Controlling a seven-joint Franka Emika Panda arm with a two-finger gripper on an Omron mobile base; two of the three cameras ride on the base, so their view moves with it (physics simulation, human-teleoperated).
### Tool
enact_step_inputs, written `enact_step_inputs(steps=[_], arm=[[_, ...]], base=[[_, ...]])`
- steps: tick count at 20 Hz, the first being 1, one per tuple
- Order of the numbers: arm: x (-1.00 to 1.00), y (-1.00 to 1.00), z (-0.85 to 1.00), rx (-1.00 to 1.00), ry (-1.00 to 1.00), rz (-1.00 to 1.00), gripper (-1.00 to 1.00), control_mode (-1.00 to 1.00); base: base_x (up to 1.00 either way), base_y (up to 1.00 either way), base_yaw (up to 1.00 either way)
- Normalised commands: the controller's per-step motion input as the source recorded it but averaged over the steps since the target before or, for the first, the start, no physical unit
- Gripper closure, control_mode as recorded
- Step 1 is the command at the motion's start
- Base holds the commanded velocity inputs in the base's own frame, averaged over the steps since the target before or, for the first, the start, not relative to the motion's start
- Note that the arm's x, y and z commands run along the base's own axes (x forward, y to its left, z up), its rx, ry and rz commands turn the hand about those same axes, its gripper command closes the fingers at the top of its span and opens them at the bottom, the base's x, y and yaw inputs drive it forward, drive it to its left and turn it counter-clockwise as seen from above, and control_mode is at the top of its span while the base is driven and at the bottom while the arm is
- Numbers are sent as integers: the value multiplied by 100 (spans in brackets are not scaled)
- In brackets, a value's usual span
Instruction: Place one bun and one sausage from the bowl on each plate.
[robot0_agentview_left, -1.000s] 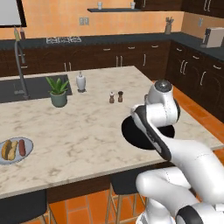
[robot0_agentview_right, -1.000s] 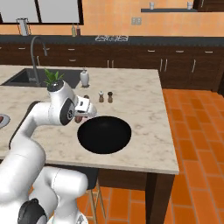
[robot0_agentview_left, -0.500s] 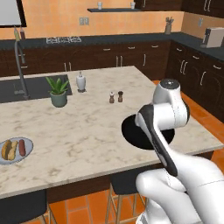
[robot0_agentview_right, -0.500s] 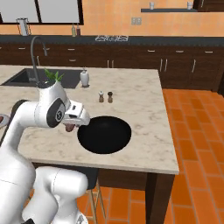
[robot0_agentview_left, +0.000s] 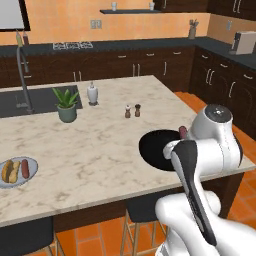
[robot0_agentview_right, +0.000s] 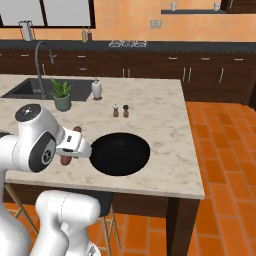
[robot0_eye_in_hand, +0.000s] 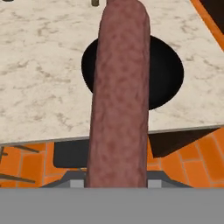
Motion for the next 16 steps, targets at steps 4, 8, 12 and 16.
enact_step_inputs(steps=[4, 8, 12, 16], arm=[[0, 0, 0, 0, 0, 0, 100, -100], [-10, 13, 0, 0, -1, 4, 100, -100], [0, 0, 0, 0, 0, 0, 100, 100], [0, 0, 0, 0, 0, 0, 100, 100]], base=[[0, 0, 0], [0, 0, 0], [-38, 79, 21], [-15, 100, 24]])
